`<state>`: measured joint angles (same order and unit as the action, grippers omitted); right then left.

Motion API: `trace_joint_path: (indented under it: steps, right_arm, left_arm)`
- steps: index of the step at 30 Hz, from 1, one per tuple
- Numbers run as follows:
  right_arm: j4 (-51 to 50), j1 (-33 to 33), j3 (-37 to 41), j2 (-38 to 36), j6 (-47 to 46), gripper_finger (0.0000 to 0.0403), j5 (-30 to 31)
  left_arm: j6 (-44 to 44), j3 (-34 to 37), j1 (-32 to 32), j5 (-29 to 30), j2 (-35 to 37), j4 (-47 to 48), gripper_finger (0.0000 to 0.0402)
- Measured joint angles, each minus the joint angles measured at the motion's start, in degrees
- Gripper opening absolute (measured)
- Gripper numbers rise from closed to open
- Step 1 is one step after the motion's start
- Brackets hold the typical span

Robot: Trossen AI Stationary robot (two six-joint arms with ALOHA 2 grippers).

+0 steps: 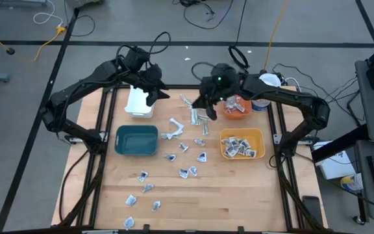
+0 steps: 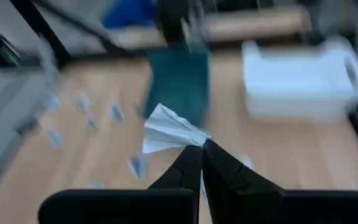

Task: Pick & Place First Aid Supplies
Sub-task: Put the bandage into the white bin

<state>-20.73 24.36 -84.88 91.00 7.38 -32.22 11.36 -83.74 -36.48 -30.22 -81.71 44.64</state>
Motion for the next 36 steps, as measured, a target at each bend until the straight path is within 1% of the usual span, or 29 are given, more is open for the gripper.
trace_joint_path:
  steps: [5, 8, 12, 17, 22, 24, 26, 29, 34, 36]
  right_arm:
    - [12.1, 0.0, 0.0, 0.2, -7.7, 0.0000, -6.5]
    - [18.4, -0.4, 0.0, 0.7, -9.8, 0.0000, -7.1]
    - [22.1, -0.5, 0.1, 0.9, -12.0, 0.0000, -7.1]
    - [23.8, -0.5, 0.0, 0.8, -12.8, 0.0000, -9.9]
    - [24.5, -0.9, 0.0, 0.8, -12.8, 0.0000, -9.9]
    - [25.2, -1.1, 0.0, 0.8, -13.2, 0.0000, -10.0]
    - [26.1, -1.2, 0.0, 0.8, -14.0, 0.0000, -10.0]
    - [26.5, -1.5, 0.0, 0.8, -14.1, 0.0000, -10.1]
    - [26.5, -1.6, 0.0, 0.8, -14.0, 0.0006, -10.0]
    - [26.5, -1.6, 0.0, 0.8, -13.9, 0.0012, -9.8]
  left_arm:
    - [2.3, 0.0, 2.4, -1.5, 0.0, -5.3, 0.0223]
    - [5.1, 0.0, 4.8, -1.6, 0.0, -8.1, 0.0223]
    - [8.5, 0.0, 7.9, -1.4, 0.0, -10.3, 0.0223]
    - [8.3, 0.0, 11.3, -1.2, 0.0, -13.4, 0.0223]
    - [6.8, 0.0, 13.3, 0.1, 0.0, -14.1, 0.0217]
    - [5.4, 0.0, 13.7, 0.5, 0.0, -14.8, 0.0200]
    - [4.7, 0.0, 14.0, 0.6, 0.0, -14.8, 0.0172]
    - [4.0, 0.0, 14.2, 2.2, 0.0, -14.9, 0.0117]
    - [3.1, 0.0, 14.2, 2.2, 0.0, -14.9, 0.0018]
    - [2.3, 0.0, 14.2, 2.2, 0.0, -14.9, 0.0010]
